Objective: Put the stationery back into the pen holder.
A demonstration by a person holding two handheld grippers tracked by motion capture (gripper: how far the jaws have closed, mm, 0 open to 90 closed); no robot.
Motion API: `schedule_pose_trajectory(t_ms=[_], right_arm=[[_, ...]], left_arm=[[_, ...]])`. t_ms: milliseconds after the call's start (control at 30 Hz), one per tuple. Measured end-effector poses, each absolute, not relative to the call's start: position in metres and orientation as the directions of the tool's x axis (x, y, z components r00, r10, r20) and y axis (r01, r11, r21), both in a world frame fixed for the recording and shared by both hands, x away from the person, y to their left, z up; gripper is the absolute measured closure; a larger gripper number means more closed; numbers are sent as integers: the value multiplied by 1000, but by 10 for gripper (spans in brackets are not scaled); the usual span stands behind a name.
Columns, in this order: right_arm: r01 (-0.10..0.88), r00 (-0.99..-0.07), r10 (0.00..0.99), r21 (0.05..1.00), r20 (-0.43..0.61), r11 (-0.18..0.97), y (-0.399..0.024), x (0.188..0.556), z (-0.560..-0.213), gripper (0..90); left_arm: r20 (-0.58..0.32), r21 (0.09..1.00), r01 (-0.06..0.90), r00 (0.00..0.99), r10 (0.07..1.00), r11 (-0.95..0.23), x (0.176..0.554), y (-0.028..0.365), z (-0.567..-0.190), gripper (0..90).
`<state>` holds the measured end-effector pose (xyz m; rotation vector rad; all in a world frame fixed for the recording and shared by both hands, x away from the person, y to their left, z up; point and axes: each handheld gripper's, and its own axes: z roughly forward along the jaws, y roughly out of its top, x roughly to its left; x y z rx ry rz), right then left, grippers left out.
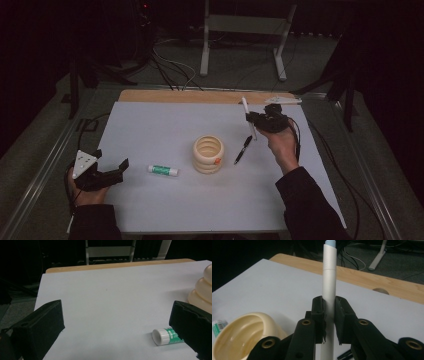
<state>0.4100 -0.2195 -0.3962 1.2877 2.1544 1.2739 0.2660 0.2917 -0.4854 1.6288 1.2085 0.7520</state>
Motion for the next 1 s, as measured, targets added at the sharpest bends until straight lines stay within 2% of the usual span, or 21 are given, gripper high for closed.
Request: schedule_pose_trajectory(t_ms=[1000], right_arm=[[466,-588,792,870,166,163,-190,408,-384,789]], left_arm=[[-55,927,367,328,943,-73,266,292,-486,1]])
